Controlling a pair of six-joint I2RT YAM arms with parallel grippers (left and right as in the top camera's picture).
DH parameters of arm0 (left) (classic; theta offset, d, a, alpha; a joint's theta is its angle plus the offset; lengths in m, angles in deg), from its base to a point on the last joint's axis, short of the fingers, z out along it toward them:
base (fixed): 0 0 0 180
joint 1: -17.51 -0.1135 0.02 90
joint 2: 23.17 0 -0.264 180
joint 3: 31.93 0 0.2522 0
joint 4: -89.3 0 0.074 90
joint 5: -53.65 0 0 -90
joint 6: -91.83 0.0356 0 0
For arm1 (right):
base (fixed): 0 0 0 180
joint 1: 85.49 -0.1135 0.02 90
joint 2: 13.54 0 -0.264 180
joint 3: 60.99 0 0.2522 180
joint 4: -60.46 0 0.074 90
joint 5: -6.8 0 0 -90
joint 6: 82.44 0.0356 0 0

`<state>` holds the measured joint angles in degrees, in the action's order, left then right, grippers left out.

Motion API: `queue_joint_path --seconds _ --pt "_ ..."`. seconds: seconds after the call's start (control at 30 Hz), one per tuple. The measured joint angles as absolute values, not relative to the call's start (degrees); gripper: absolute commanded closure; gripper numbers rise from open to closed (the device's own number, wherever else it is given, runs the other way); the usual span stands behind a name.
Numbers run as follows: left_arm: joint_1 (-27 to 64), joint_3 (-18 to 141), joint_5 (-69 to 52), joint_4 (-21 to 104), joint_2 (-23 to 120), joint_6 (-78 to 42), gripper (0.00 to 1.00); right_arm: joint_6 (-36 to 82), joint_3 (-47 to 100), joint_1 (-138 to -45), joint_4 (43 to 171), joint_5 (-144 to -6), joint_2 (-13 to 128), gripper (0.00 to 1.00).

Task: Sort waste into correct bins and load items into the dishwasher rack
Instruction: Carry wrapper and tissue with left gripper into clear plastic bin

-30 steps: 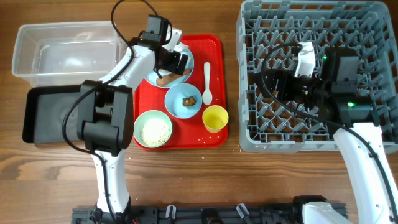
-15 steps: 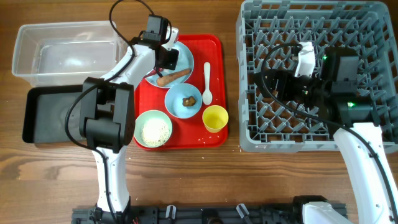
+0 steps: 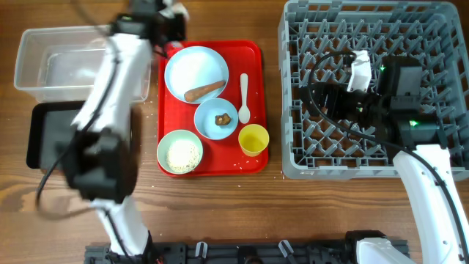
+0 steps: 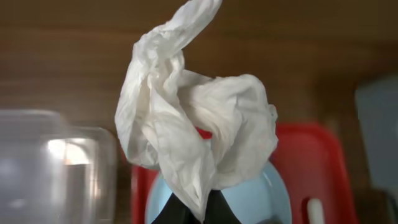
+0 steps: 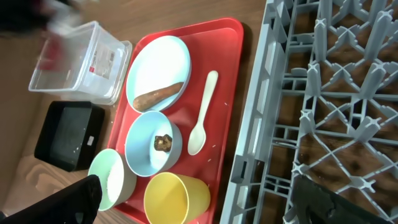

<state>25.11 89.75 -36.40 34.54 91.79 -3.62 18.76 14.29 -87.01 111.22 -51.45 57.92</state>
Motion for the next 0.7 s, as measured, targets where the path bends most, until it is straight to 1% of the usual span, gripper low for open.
queue_joint_path --seconds 0.13,0.3,0.37,0.4,0.43,0.47,0.5,0.53,0.57,0.6,0.7 --pt "18.1 91.4 -40.8 32.1 85.3 -7.8 0.96 19.1 14.3 -87.0 111.3 -51.5 57.9 0.00" --pt "9.2 90.9 -43.8 31.5 88.4 -13.5 0.95 19.3 14.3 -87.0 111.3 -51.5 57.9 0.01" --pt "6.2 90.6 -44.2 33.1 92.3 -15.9 0.92 19.3 14.3 -87.0 111.3 -51.5 57.9 0.01" --pt "5.3 90.4 -44.3 33.7 93.9 -16.6 0.87 19.3 14.3 -87.0 111.3 -51.5 57.9 0.00" --pt "4.6 90.0 -44.3 34.5 95.5 -17.0 0.75 19.3 14.3 -87.0 111.3 -51.5 57.9 0.00" --pt "4.1 90.0 -44.3 35.5 97.2 -17.6 0.57 19.3 14.3 -87.0 111.3 -51.5 57.9 0.00" --pt "3.9 90.0 -44.3 36.5 98.4 -17.7 0.43 19.3 14.3 -87.0 111.3 -51.5 57.9 0.01" --pt "3.8 89.9 -44.3 38.2 100.1 -18.4 0.23 19.3 14.3 -87.0 111.3 -51.5 57.9 0.00" --pt "3.8 89.9 -44.3 38.8 101.2 -18.7 0.06 19.3 14.3 -87.0 111.3 -51.5 57.9 0.00" --pt "3.9 89.8 -44.2 39.4 101.9 -18.8 0.00 19.3 14.3 -87.0 111.3 -51.5 57.9 0.00" --pt "4.1 89.5 -44.2 40.1 102.5 -19.3 0.00 19.3 14.3 -87.0 111.3 -51.5 57.9 0.00"
